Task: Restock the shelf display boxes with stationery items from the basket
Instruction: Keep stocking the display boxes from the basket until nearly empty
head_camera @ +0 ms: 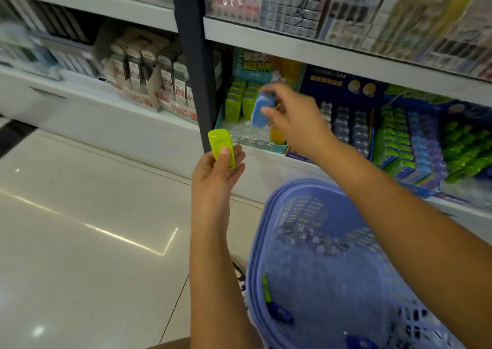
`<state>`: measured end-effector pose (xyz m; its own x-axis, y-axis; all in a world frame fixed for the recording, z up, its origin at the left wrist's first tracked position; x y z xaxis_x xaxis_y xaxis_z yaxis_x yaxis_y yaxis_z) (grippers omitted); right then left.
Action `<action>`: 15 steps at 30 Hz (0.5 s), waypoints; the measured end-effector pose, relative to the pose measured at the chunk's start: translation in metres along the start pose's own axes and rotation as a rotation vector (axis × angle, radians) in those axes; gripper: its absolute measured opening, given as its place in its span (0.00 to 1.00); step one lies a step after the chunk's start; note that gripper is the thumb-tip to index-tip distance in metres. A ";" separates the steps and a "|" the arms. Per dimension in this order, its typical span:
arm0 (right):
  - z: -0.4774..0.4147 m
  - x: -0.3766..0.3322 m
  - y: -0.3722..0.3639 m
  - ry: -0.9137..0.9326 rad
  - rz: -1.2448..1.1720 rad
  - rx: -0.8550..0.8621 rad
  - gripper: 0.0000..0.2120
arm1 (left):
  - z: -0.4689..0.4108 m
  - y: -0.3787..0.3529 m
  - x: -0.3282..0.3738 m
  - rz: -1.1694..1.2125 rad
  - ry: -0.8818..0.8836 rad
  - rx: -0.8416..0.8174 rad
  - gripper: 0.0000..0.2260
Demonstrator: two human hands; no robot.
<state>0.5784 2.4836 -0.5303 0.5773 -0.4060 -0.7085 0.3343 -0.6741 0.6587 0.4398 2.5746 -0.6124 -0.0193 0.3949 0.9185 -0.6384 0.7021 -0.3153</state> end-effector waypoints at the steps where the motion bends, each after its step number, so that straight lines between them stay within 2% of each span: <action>1: -0.011 0.005 0.001 -0.005 0.029 0.037 0.14 | 0.000 0.001 -0.003 -0.009 0.014 0.000 0.09; 3: -0.027 0.016 -0.001 -0.046 0.080 0.047 0.12 | -0.001 0.003 -0.010 -0.012 0.045 -0.005 0.10; 9: -0.050 0.027 -0.012 -0.126 0.367 -0.147 0.11 | -0.006 0.009 -0.021 -0.035 0.081 -0.004 0.09; 15: -0.059 0.025 -0.015 -0.239 0.410 -0.240 0.14 | -0.008 0.009 -0.027 -0.078 0.114 -0.013 0.09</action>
<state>0.6322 2.5201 -0.5427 0.5200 -0.7545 -0.4004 0.2945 -0.2817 0.9132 0.4403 2.5754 -0.6417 0.1184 0.4031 0.9075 -0.6246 0.7407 -0.2475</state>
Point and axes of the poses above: each hand's wrist, its own z-axis away from the middle knuckle, its own y-axis out of the back of the hand, x = y × z, the point moved 7 cm from there along -z, towards the middle knuckle, and after that the axes turned 9 degrees about -z, right-handed, at the moved point
